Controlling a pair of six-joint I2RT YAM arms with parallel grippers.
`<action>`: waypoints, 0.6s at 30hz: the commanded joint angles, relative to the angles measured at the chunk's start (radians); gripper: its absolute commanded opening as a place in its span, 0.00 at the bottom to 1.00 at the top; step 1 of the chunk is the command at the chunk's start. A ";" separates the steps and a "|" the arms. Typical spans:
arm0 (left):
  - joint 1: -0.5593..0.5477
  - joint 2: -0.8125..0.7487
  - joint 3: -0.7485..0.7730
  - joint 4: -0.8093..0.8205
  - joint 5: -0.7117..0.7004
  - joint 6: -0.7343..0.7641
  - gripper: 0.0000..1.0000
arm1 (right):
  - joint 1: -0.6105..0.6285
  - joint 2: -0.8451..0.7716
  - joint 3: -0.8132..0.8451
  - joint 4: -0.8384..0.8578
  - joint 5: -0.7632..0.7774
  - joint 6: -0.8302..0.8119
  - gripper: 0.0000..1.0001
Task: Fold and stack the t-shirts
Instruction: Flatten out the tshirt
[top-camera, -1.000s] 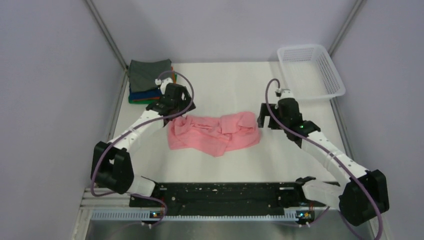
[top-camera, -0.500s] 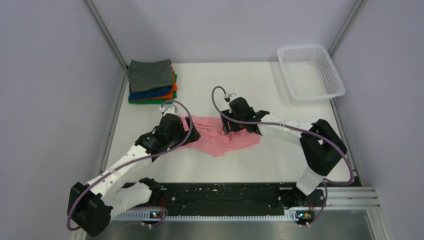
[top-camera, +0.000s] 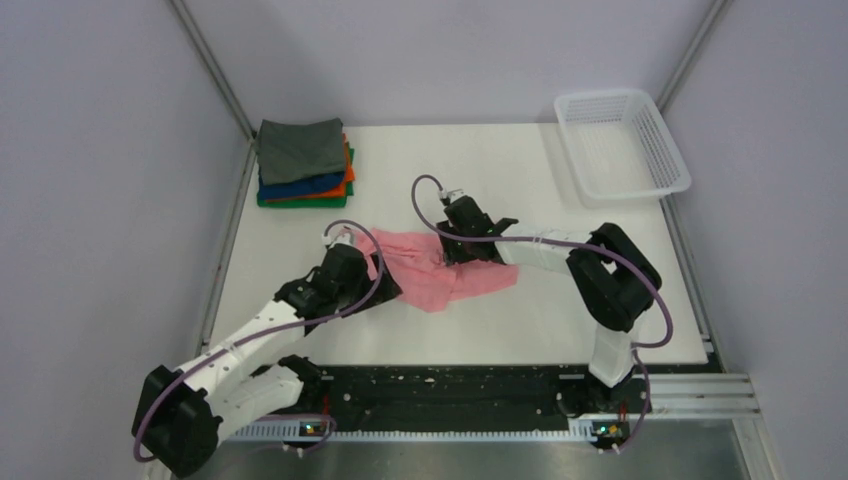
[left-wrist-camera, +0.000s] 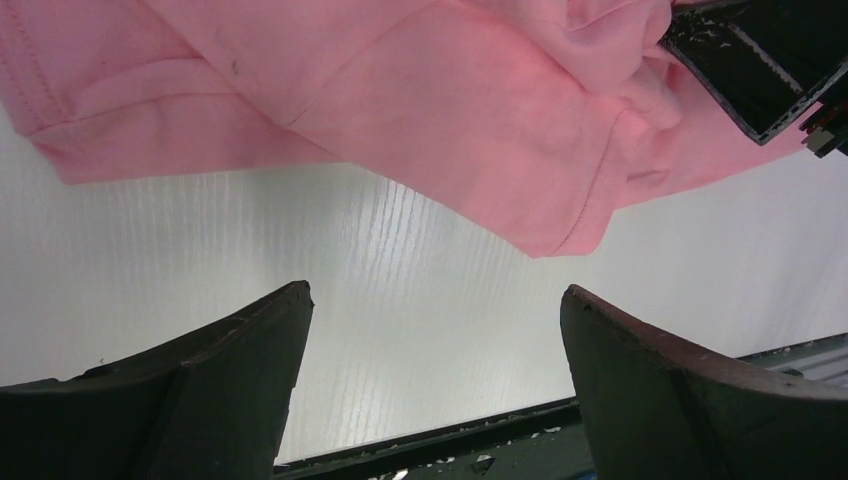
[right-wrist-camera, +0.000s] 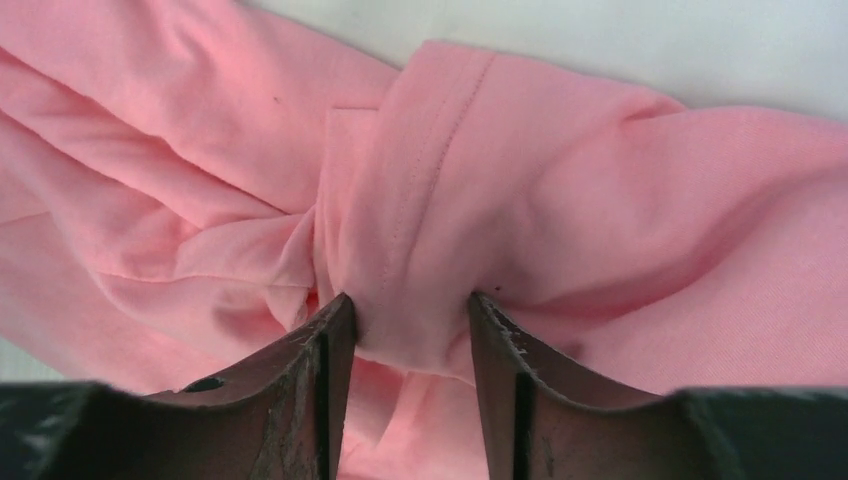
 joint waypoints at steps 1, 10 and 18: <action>-0.011 0.018 0.020 0.039 0.006 -0.021 0.99 | 0.017 0.030 0.052 0.007 0.098 0.049 0.38; -0.069 0.065 0.074 0.042 -0.018 -0.007 0.99 | 0.018 -0.076 0.011 0.007 0.208 0.093 0.00; -0.282 0.303 0.241 0.051 -0.124 0.004 0.99 | 0.004 -0.297 -0.069 -0.040 0.256 0.099 0.00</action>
